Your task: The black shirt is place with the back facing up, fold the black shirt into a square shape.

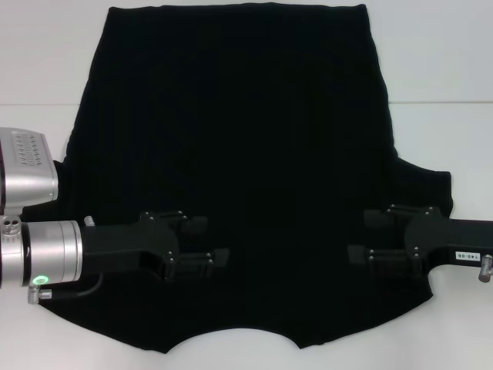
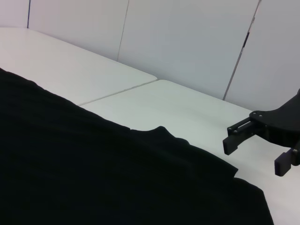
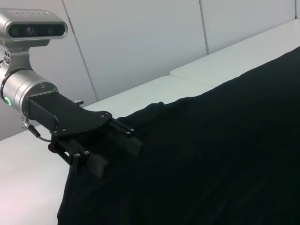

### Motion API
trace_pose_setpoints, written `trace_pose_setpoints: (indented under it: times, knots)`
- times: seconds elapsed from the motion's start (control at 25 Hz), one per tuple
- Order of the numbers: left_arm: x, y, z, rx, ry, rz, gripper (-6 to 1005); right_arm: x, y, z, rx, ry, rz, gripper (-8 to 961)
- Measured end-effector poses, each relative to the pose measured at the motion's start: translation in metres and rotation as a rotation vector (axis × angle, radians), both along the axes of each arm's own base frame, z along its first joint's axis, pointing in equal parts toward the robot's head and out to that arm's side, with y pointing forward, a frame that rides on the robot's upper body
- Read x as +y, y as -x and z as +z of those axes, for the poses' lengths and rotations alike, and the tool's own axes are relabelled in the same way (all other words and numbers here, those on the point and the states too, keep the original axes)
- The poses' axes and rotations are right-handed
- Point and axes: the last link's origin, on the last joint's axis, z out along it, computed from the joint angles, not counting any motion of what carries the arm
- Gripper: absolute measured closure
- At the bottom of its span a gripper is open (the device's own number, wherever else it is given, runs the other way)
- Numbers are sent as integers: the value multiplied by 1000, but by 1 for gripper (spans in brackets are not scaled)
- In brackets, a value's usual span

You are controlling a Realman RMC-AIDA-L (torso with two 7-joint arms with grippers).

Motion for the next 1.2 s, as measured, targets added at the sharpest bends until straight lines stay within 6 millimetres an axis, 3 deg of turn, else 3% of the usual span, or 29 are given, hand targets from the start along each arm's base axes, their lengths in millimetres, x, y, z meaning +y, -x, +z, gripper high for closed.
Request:
trace_pose_setpoints:
  times: [0.64,0.88,0.92,1.2]
  knots:
    - [1,1,2,-17,-3,31,263,5,2,3,18,-21,-16,106]
    - [10,8,19,-81,-24,222,268,29,-1,24,112,-98,-258,108]
    - [14,12,34,-115,-30,324,268,35,-1,29,126,-102,-304,109]
    - [12,29,70,-185,-4,664,273,79,9,66,239,-125,-618,113]
